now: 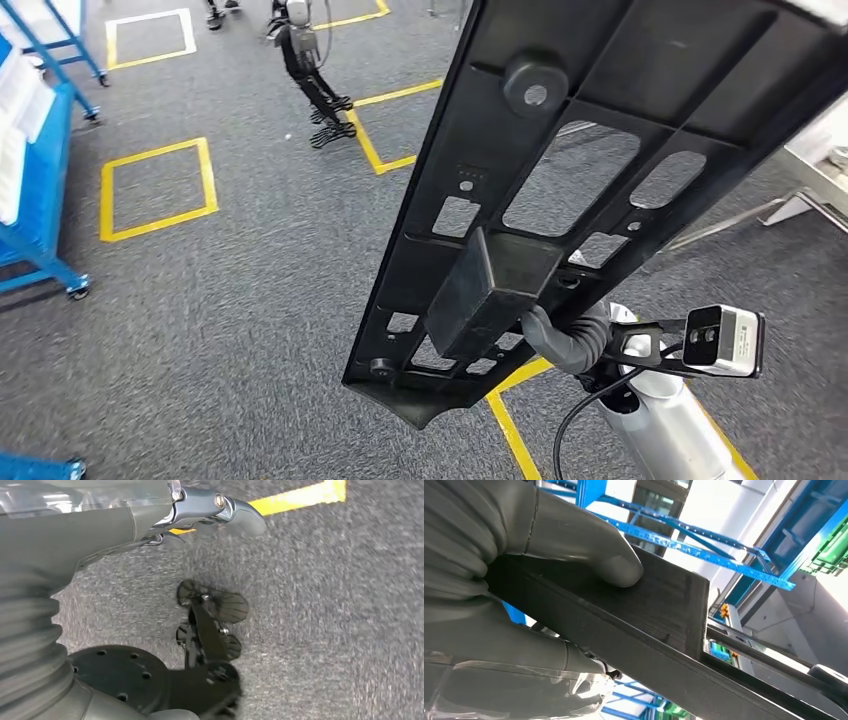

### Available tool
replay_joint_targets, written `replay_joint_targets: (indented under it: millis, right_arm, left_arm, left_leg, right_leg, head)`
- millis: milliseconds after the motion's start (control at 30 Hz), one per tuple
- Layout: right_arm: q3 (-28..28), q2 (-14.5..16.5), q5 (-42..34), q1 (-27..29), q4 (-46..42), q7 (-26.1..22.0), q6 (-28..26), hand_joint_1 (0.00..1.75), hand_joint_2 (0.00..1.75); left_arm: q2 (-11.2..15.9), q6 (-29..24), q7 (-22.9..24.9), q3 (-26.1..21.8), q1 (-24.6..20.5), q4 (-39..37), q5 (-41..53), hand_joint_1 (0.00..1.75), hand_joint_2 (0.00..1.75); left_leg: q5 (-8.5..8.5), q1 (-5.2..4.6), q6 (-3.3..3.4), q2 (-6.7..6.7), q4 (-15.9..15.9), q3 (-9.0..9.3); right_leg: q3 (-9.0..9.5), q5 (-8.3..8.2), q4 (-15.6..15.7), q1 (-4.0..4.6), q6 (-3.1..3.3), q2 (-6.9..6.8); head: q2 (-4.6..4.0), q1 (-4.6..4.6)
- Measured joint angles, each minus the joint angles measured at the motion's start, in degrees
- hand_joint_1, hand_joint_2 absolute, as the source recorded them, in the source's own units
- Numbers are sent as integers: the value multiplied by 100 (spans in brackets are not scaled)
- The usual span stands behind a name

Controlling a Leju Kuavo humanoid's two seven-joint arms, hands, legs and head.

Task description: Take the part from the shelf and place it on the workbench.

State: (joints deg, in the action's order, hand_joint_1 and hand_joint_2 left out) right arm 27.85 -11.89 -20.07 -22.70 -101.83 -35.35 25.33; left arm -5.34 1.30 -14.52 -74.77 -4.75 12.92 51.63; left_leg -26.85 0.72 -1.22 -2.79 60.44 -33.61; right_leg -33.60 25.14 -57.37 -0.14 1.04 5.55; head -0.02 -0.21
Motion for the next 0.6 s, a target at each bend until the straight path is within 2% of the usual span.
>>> replay_joint_targets:
  millis: [33, 67, 100, 133, 167, 200, 267, 300, 333, 367, 400, 433, 500, 533, 567, 600]
  right_arm:
    - [21, 0, -39, -21, -1, 23, 3, 175, 175]
    - [43, -1, -75, -35, -3, 45, 7, 175, 175]
    - [65, -1, -111, -42, -8, 68, 13, 175, 175]
    - [81, -3, -142, -42, -18, 84, 18, 175, 175]
    - [96, -4, -163, -47, -31, 96, 23, 175, 175]
    - [113, -6, -174, -53, -43, 101, 24, 175, 175]
    - [146, -8, -159, -38, -58, 67, 10, 175, 175]
    - [165, -9, -128, -6, -60, 26, 4, 175, 175]
    - [183, -10, -87, 41, -60, -22, -1, 175, 175]
    - [202, -13, -38, 93, -60, -72, -2, 175, 175]
    - [218, -18, 13, 142, -60, -116, -1, 175, 175]
    - [235, -22, 56, 178, -61, -150, 4, 175, 175]
    - [266, -28, 118, 210, -68, -192, 25, 175, 175]
    - [280, -27, 132, 212, -77, -198, 36, 175, 175]
    - [290, -26, 136, 212, -85, -196, 46, 175, 175]
    - [296, -25, 133, 211, -91, -183, 52, 175, 175]
  left_arm:
    - [2, -1, 10, -1, -2, 0, 2, 0, 175]
    - [3, 0, 21, -2, -5, 0, 4, 0, 175]
    - [3, 2, 28, -3, -13, 0, 8, 0, 175]
    - [-1, 3, 34, -3, -25, 0, 14, 0, 175]
    - [-3, 5, 36, -3, -35, 0, 20, 0, 175]
    - [-6, 8, 34, -3, -41, 0, 24, 0, 175]
    - [-8, 10, 31, -9, -32, 0, 23, 0, 175]
    - [-9, 8, 32, -15, -24, 0, 21, 0, 175]
    - [-9, 2, 37, -23, -19, 0, 20, 0, 175]
    - [-11, -4, 45, -31, -18, 0, 19, 0, 175]
    - [-16, -10, 57, -37, -18, 0, 19, 0, 175]
    - [-24, -18, 72, -41, -21, 0, 19, 0, 175]
    - [-41, -34, 108, -48, -29, 0, 19, 0, 175]
    - [-46, -49, 130, -54, -35, 0, 19, 0, 175]
    - [-48, -62, 148, -59, -41, 0, 20, 0, 175]
    - [-49, -75, 165, -64, -47, 0, 22, 0, 175]
  left_leg:
    - [57, -4, 20, -90, -218, 99]
    - [48, -11, 40, -123, -291, 134]
    - [57, -21, 63, -71, -310, 142]
    - [74, -18, 100, -9, -335, 153]
    - [93, -13, 140, 56, -370, 169]
    - [111, -7, 177, 129, -405, 183]
    - [120, -13, 221, 275, -438, 194]
    - [116, -19, 228, 352, -436, 191]
    - [109, -22, 229, 422, -435, 191]
    - [101, -23, 227, 491, -433, 193]
    - [88, -23, 218, 560, -429, 200]
    - [72, -22, 204, 623, -419, 210]
    - [26, -44, 153, 740, -387, 233]
    - [6, -53, 120, 790, -376, 241]
    - [-11, -64, 86, 843, -369, 251]
    - [-21, -69, 51, 903, -371, 265]
  right_leg:
    - [-16, -2, -8, -10, -31, 64]
    - [-36, -10, -9, -23, -66, 125]
    - [-52, -22, -2, -40, -105, 185]
    - [-62, -19, -9, -47, -137, 176]
    - [-87, 21, -60, -41, -164, 76]
    - [-167, 131, -226, -30, -187, -82]
    - [-496, 494, -904, -27, -225, -407]
    - [-701, 665, -1318, -41, -244, -467]
    - [-849, 750, -1610, -56, -261, -486]
    - [-897, 729, -1705, -71, -276, -499]
    - [-816, 598, -1544, -81, -285, -527]
    - [-626, 400, -1172, -86, -287, -590]
    - [-199, 94, -334, -64, -249, -880]
    - [-83, 36, -106, -43, -217, -986]
    - [-46, 33, -15, -21, -184, -1037]
    - [-54, 27, -21, -5, -154, -993]
  head:
    - [0, 1]
    - [1, 1]
    - [1, -1]
    - [1, 2]
    - [0, 9]
    - [0, 19]
    - [1, 37]
    - [2, 40]
    - [2, 41]
    - [2, 41]
    - [2, 43]
    - [2, 44]
    - [1, 40]
    - [0, 38]
    - [-1, 36]
    - [0, 34]
